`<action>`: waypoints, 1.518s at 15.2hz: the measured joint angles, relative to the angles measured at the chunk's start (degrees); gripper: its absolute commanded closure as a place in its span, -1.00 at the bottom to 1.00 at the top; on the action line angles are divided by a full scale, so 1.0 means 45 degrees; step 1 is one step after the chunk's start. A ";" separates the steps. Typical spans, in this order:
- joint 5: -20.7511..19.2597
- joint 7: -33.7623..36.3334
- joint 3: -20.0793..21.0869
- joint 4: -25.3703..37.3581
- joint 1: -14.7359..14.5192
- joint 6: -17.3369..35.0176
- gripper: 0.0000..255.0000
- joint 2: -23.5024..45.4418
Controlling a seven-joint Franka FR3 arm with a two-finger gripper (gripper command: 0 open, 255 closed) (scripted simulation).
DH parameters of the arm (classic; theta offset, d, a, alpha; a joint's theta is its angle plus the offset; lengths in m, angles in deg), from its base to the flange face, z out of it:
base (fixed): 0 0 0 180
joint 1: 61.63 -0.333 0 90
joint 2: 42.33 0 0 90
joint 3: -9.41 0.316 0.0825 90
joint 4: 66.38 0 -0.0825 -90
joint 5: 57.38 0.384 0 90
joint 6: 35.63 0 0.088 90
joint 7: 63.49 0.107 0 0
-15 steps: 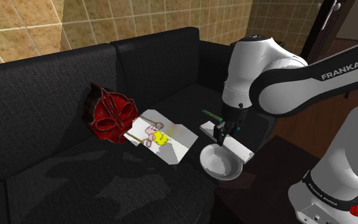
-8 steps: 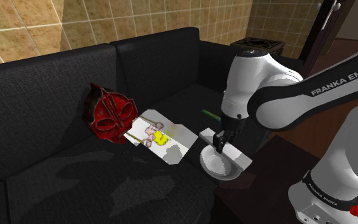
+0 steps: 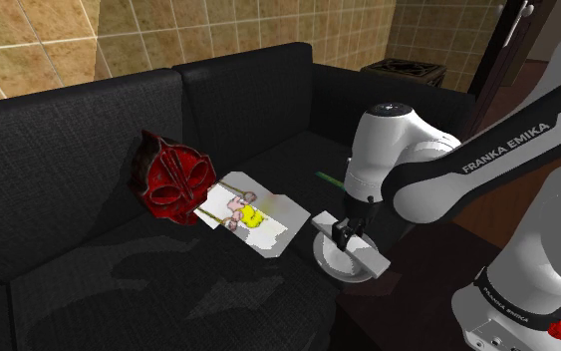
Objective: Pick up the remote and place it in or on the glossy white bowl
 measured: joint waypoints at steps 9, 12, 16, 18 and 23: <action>0.0011 0.0014 0.0031 -0.0031 -0.0002 0.0175 -1.00 0.0129; 0.0011 0.0014 0.0031 -0.0030 -0.0001 0.0176 -1.00 0.0130; -0.0015 0.0039 -0.0150 0.0260 -0.0106 -0.1310 -1.00 -0.1122; -0.0075 0.0000 -0.0296 0.0427 -0.0118 -0.2138 -1.00 -0.1760; -0.0103 -0.0019 -0.0347 0.0480 -0.0109 -0.2385 -1.00 -0.1929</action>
